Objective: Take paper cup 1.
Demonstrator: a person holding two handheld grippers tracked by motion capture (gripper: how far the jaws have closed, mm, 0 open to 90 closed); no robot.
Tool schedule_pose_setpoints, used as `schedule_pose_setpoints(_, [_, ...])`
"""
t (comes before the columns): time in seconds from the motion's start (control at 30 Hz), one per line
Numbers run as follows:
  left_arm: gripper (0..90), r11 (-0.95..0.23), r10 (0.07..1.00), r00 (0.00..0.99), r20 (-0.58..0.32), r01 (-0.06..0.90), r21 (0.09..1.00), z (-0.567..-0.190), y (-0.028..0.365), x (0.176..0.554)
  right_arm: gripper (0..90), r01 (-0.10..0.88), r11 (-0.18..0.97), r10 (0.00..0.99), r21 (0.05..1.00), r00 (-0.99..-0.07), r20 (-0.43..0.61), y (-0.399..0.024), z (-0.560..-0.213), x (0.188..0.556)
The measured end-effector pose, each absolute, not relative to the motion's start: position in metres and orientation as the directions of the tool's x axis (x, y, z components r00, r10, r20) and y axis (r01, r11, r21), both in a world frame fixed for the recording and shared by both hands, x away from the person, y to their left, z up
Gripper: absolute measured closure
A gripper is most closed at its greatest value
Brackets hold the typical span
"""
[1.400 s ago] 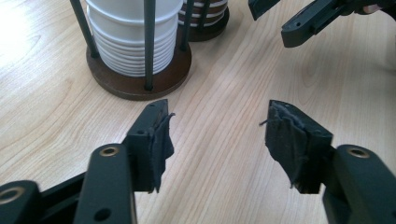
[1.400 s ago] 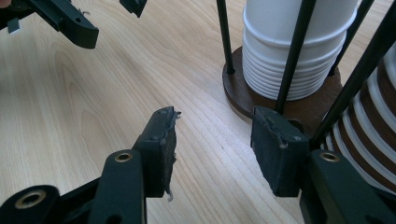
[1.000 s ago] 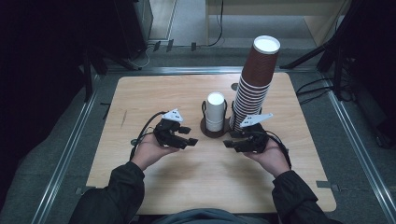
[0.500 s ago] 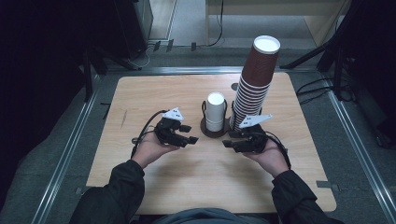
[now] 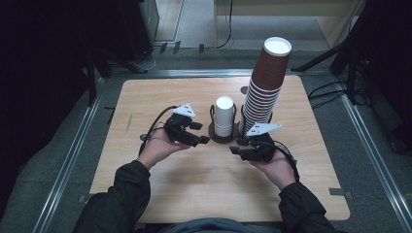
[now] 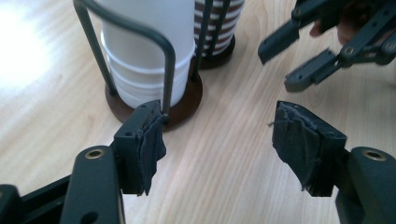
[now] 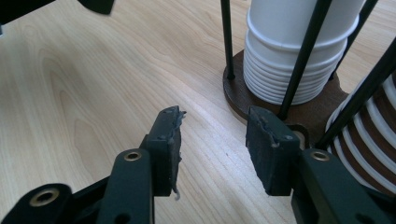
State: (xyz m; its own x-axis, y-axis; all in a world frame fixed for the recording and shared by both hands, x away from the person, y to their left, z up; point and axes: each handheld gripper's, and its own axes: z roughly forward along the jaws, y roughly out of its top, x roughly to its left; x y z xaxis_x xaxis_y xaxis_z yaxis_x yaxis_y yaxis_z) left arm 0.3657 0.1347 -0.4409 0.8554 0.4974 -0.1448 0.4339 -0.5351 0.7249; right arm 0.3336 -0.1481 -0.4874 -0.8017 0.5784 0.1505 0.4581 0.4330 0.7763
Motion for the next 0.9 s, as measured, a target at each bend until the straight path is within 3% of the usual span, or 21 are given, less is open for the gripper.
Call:
schedule_pose_setpoints(0.37, [28.3, -0.534, 0.489, 0.866, -0.106, 0.393, 0.748, -0.413, 0.135, 0.384, 66.0, 0.457, 0.375, 0.646, 0.807, -0.753, 0.126, -0.130, -0.495, 0.329])
schedule_pose_setpoints(0.57, [27.7, -0.535, 0.470, 0.877, -0.103, 0.376, 0.757, -0.400, 0.132, 0.402, 83.6, 0.524, 0.301, 0.734, 0.797, -0.661, 0.157, -0.112, -0.503, 0.331])
schedule_pose_setpoints(0.67, [27.6, -0.548, 0.457, 0.884, -0.100, 0.368, 0.751, -0.395, 0.128, 0.410, 88.0, 0.528, 0.265, 0.768, 0.807, -0.621, 0.154, -0.107, -0.508, 0.332])
schedule_pose_setpoints(0.9, [26.9, -0.573, 0.411, 0.907, -0.091, 0.335, 0.748, -0.387, 0.116, 0.422, 89.4, 0.525, 0.222, 0.804, 0.822, -0.576, 0.151, -0.098, -0.515, 0.337])
